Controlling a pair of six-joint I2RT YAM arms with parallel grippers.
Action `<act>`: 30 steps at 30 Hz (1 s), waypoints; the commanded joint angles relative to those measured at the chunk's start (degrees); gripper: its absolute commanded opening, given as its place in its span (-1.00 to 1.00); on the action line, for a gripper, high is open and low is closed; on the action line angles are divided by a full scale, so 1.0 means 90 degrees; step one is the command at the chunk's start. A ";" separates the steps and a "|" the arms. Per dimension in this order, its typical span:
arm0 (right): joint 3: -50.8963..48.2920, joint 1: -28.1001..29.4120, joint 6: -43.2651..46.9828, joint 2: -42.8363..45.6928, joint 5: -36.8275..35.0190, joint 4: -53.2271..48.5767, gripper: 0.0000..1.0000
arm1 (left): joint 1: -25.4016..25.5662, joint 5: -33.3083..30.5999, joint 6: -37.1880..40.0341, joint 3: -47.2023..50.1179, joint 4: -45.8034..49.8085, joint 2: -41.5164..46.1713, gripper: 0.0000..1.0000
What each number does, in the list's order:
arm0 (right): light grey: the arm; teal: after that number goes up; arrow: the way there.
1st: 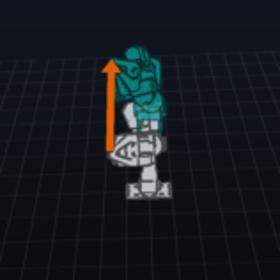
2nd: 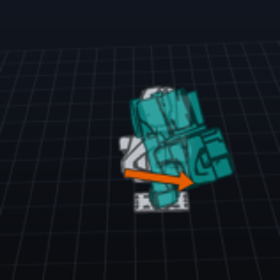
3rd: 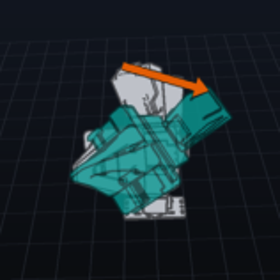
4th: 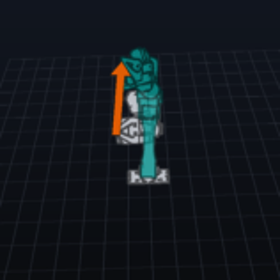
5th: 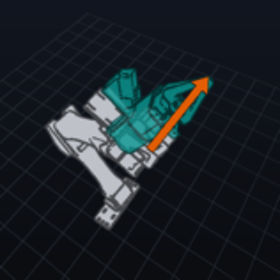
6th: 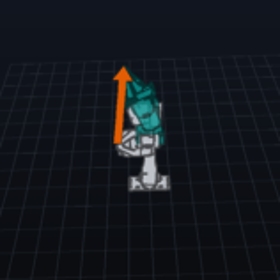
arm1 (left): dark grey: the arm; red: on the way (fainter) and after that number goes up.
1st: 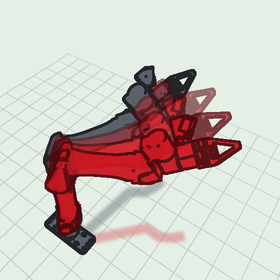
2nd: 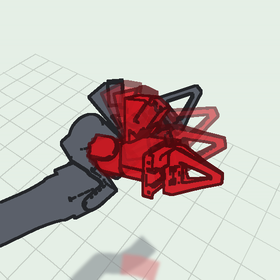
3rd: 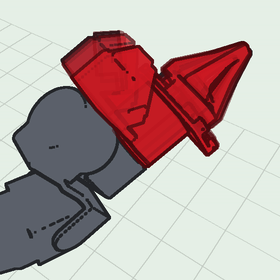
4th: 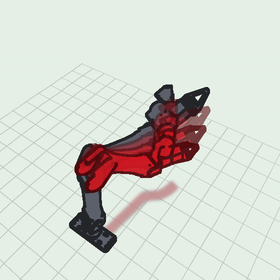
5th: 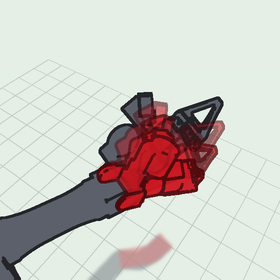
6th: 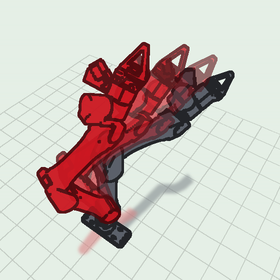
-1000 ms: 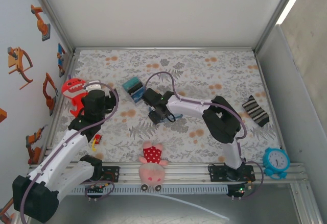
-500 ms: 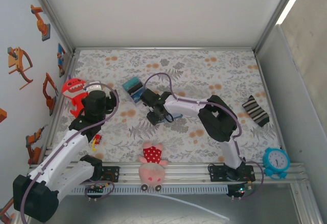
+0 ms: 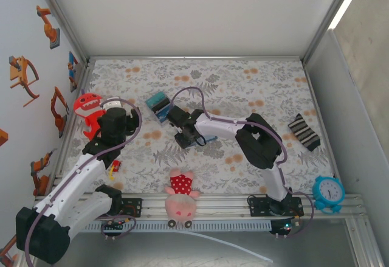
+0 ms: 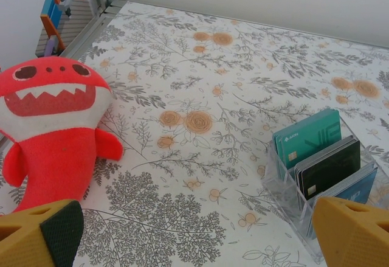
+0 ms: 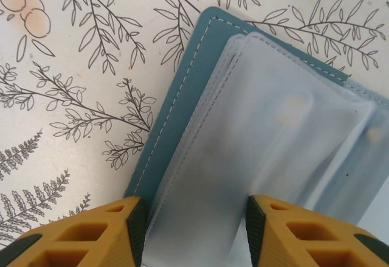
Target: Take the credit cards out of the card holder
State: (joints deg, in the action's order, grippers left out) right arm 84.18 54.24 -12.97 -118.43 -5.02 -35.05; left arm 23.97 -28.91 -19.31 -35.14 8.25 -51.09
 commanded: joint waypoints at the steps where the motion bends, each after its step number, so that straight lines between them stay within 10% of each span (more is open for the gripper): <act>1: -0.0018 -0.0098 -0.0156 -0.0088 0.0064 -0.0095 -0.19 | -0.0030 0.0022 0.0016 -0.0101 0.0117 0.0013 0.94; 11: 0.0007 -0.0138 -0.0274 0.0083 -0.0035 -0.0127 -0.60 | -0.0027 -0.0015 0.0083 -0.0144 0.0168 0.0066 0.94; 30: 0.0032 -0.0148 -0.0367 0.0463 -0.0345 -0.0221 -0.61 | -0.0027 -0.0040 0.0124 -0.0198 0.0243 0.0180 0.94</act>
State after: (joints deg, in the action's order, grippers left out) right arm 84.16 53.32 -15.22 -117.27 -7.16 -35.77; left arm 23.97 -28.91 -19.00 -35.18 9.10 -50.41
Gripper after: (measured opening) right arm 0.197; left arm 0.970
